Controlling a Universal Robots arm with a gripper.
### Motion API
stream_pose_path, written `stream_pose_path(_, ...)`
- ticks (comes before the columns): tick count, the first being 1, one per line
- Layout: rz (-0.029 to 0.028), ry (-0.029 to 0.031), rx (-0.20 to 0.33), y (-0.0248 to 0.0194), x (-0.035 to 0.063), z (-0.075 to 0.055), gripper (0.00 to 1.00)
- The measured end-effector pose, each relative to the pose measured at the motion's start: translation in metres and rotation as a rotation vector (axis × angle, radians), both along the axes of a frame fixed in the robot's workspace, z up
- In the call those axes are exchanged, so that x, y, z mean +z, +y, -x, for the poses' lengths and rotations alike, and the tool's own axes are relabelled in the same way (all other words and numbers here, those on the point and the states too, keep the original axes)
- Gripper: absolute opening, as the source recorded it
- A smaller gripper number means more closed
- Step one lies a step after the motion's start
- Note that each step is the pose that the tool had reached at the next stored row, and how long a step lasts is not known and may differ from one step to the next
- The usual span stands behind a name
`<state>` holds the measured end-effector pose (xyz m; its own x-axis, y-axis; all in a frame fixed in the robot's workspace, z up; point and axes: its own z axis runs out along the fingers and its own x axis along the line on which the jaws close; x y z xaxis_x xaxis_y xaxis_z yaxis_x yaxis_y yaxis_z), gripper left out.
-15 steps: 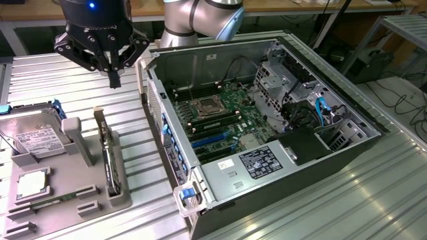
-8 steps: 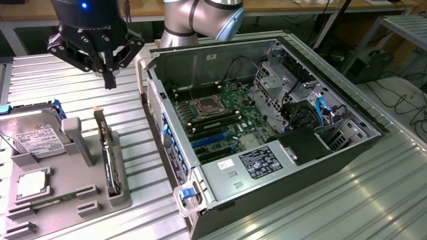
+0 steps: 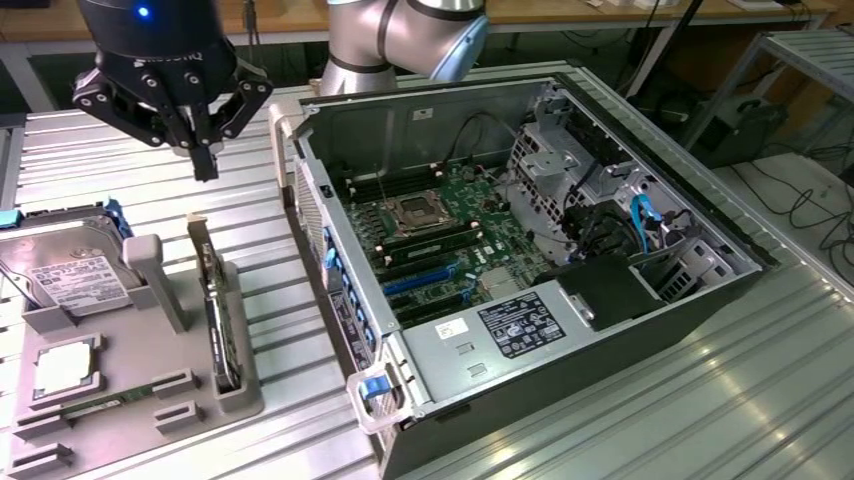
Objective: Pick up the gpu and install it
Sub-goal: 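Reach for the gpu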
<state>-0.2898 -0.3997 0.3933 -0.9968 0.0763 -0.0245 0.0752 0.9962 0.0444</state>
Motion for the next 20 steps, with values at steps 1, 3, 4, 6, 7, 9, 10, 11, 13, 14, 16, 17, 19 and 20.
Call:
stream_pose_path(1, 0.0000, 0.0000, 0.000, -0.0001, 0.0000, 0.001, 0.11)
stream_pose_path(3, 0.0000, -0.0001, 0.000, -0.0003, 0.0000, 0.005, 0.11)
stream_pose_path(4, 0.0000, 0.0000, 0.000, -0.0005, 0.0000, 0.007, 0.11)
stream_pose_path(6, 0.0000, 0.0000, 0.000, -0.0011, 0.0000, 0.010, 0.11)
stream_pose_path(7, 0.0000, 0.0001, 0.000, -0.0016, 0.0000, 0.013, 0.11)
stream_pose_path(9, 0.0000, 0.0000, 0.001, -0.0024, -0.0001, 0.016, 0.11)
stream_pose_path(10, 0.0000, 0.0001, 0.001, -0.0028, 0.0000, 0.018, 0.11)
stream_pose_path(11, 0.0000, 0.0000, 0.001, -0.0031, -0.0001, 0.020, 0.11)
stream_pose_path(13, 0.0000, 0.0000, 0.001, -0.0039, 0.0000, 0.024, 0.11)
stream_pose_path(14, 0.0000, 0.0001, 0.001, -0.0042, 0.0000, 0.026, 0.11)
stream_pose_path(16, 0.0000, 0.0000, 0.002, -0.0049, 0.0000, 0.029, 0.11)
stream_pose_path(17, 0.0000, 0.0001, 0.002, -0.0053, 0.0000, 0.031, 0.11)
stream_pose_path(19, 0.0000, 0.0000, 0.002, -0.0062, -0.0001, 0.035, 0.11)
stream_pose_path(20, -0.0001, 0.0000, 0.002, -0.0067, -0.0001, 0.037, 0.11)
